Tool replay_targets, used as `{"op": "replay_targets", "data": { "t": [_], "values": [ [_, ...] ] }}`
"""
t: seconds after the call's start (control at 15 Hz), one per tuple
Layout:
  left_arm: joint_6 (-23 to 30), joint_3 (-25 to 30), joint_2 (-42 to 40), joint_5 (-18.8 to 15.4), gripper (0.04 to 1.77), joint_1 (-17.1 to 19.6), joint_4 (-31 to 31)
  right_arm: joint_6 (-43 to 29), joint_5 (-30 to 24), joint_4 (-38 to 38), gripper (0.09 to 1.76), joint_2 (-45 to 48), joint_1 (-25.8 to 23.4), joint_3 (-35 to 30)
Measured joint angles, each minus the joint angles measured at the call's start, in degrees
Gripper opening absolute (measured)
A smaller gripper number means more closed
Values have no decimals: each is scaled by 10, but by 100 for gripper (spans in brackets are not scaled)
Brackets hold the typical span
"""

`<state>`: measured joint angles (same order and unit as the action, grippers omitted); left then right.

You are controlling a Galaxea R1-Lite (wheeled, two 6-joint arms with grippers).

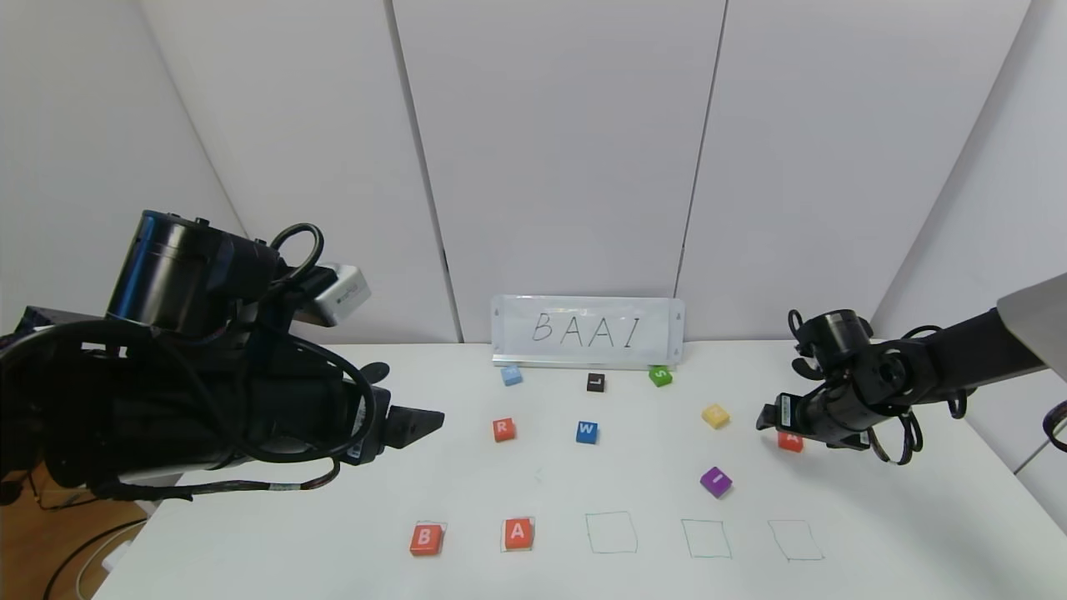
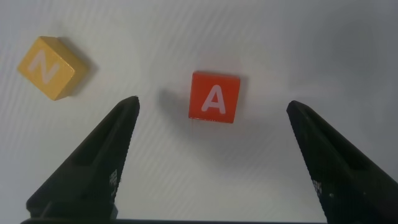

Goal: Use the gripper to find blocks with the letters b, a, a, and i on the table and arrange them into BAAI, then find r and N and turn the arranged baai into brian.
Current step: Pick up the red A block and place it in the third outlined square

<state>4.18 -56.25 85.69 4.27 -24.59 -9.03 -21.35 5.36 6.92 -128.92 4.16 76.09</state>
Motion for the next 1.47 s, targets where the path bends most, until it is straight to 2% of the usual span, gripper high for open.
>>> {"op": "replay_targets", "data": {
  "t": [0.2, 1.0, 1.27, 1.47],
  "values": [
    [0, 0, 2, 0, 172, 0, 0, 0, -16, -2, 171, -3, -5, -1],
    [-1, 1, 3, 0, 172, -1, -2, 5, -13, -3, 171, -15, -9, 1],
    [-3, 2, 3, 0, 172, -2, 0, 7, -10, -3, 111, -16, -8, 1],
    [-8, 4, 3, 0, 172, -2, 1, 7, -10, -2, 78, -16, -8, 1]
  ]
}}
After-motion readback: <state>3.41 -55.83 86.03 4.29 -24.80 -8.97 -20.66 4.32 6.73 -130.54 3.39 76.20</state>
